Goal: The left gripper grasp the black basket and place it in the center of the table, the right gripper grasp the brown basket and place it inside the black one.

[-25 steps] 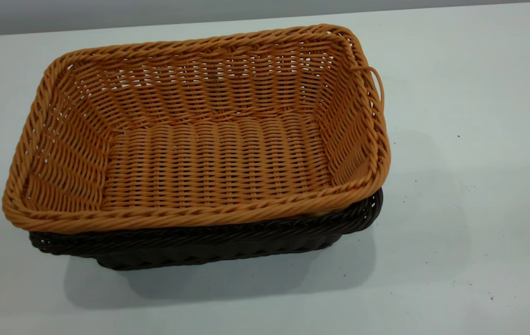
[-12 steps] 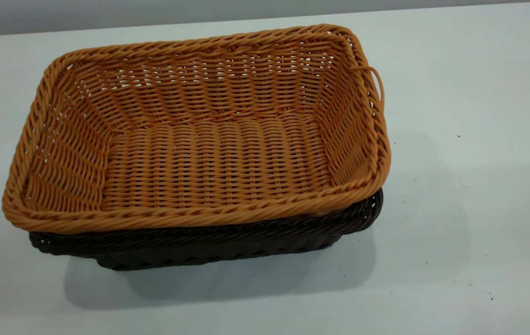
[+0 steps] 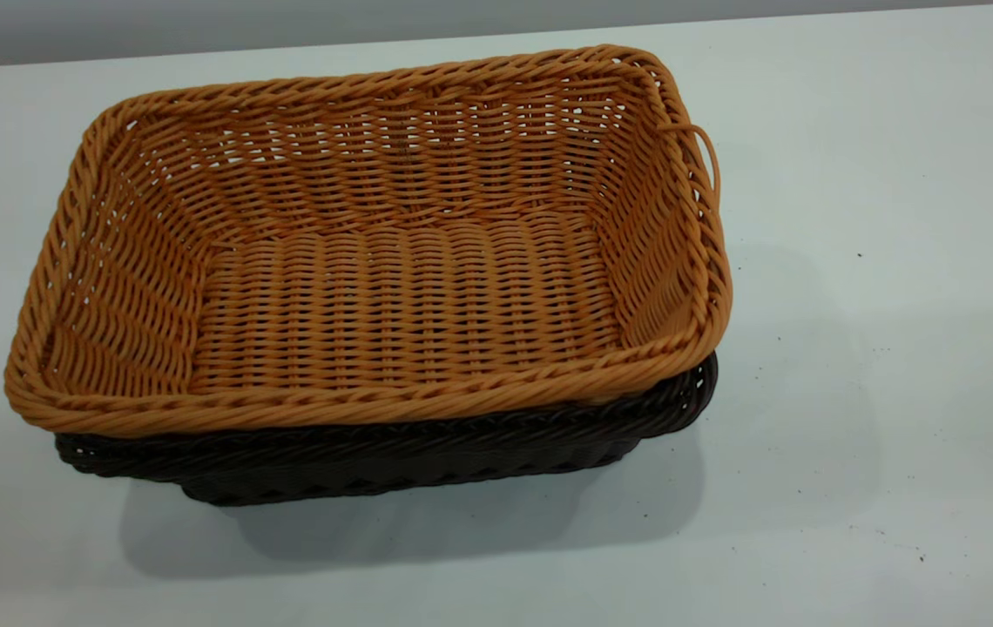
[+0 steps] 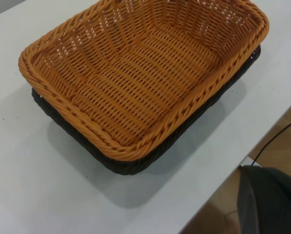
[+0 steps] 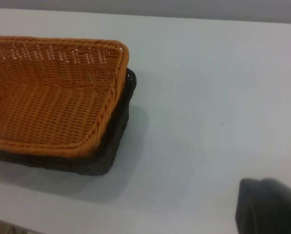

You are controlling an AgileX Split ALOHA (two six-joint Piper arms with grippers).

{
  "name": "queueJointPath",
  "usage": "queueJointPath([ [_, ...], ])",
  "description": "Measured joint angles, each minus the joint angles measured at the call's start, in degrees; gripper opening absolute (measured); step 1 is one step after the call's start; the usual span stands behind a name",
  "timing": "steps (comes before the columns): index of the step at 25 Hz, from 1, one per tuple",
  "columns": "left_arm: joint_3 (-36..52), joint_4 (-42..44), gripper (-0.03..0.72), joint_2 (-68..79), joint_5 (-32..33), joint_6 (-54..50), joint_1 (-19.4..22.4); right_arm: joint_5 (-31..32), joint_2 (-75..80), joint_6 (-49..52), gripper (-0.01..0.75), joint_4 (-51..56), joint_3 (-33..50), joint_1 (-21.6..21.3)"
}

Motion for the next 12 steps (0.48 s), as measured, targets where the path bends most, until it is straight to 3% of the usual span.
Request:
queueJointPath([
  [5, 0.00, 0.00, -0.001, 0.08, -0.19, 0.06, 0.00, 0.00, 0.00, 0.00, 0.000, 0.00, 0.00, -3.04],
  [12, 0.00, 0.00, -0.001, 0.08, -0.19, 0.06, 0.00, 0.00, 0.00, 0.05, 0.000, 0.05, 0.00, -18.66],
])
